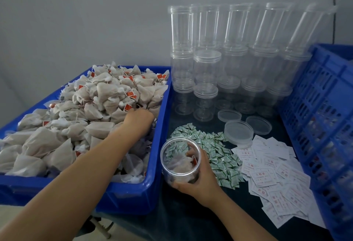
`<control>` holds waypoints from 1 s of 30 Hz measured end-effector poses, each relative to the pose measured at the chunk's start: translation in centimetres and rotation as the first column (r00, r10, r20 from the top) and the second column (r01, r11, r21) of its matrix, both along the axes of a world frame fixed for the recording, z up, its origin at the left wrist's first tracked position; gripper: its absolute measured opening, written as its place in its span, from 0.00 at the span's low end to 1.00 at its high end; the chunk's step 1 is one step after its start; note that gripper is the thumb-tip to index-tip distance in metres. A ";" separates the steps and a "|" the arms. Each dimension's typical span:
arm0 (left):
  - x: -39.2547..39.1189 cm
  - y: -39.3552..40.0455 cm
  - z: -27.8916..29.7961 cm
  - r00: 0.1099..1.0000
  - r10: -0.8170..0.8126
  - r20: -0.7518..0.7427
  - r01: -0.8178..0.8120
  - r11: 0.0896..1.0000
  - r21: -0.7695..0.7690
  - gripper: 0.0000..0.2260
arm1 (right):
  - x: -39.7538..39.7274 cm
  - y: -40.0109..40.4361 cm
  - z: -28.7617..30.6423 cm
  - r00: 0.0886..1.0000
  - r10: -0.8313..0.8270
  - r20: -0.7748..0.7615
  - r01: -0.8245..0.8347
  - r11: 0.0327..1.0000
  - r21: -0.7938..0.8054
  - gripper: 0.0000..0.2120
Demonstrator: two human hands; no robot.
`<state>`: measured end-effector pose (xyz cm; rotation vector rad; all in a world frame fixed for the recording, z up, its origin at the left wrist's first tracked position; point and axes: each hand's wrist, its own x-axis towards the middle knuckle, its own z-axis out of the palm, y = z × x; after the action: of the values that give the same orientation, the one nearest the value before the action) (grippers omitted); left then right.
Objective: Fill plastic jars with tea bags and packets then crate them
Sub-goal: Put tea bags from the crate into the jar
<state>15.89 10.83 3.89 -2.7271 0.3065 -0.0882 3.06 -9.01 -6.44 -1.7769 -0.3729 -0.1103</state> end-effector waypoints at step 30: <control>-11.4 -2.3 10.5 0.929 -0.370 0.017 0.094 0.191 -0.977 0.06 | 0.5 -0.1 -0.7 1.000 -0.002 0.014 0.002 1.000 0.014 0.41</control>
<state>4.47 8.54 14.42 -3.9690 1.0894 -0.0587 3.52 -9.13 -7.13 -1.7638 -0.3792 -0.1264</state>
